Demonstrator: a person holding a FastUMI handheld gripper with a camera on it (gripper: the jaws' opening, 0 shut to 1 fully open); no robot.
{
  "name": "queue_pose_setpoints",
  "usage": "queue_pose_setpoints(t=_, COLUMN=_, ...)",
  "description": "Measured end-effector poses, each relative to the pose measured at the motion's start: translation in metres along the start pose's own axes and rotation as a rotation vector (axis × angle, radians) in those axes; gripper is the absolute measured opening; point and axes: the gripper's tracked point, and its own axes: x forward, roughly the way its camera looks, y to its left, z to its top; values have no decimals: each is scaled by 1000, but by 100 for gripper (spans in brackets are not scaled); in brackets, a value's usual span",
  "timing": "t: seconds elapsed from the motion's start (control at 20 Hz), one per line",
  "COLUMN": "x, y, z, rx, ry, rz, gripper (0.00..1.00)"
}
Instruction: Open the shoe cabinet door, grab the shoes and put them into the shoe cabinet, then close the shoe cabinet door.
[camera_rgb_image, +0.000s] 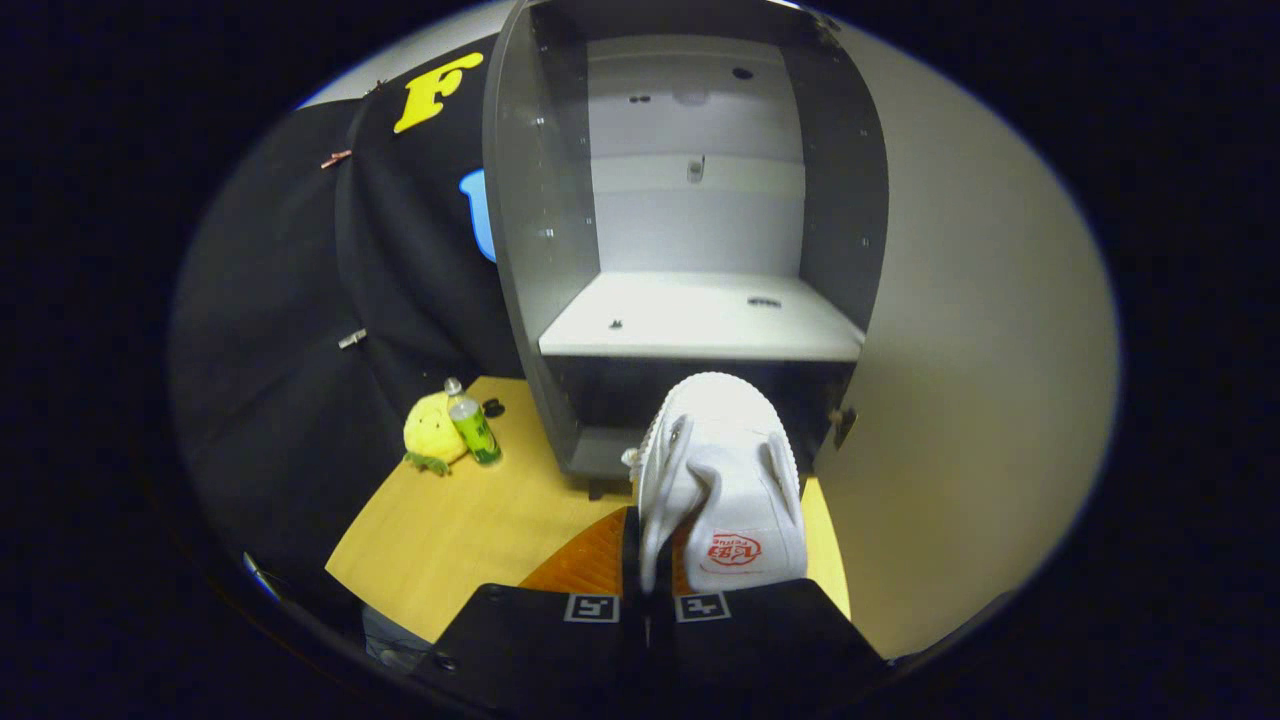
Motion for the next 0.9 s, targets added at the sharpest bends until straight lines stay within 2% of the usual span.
queue_pose_setpoints(t=0.35, x=33, y=-2, z=136, rx=-46, ry=-148, rz=-11, gripper=5)
queue_pose_setpoints(t=0.5, x=59, y=3, z=186, rx=-26, ry=-185, rz=16, gripper=5)
queue_pose_setpoints(t=0.65, x=94, y=10, z=222, rx=-7, ry=-184, rz=52, gripper=5)
queue_pose_setpoints(t=0.9, x=175, y=3, z=239, rx=-1, ry=-144, rz=25, gripper=5)
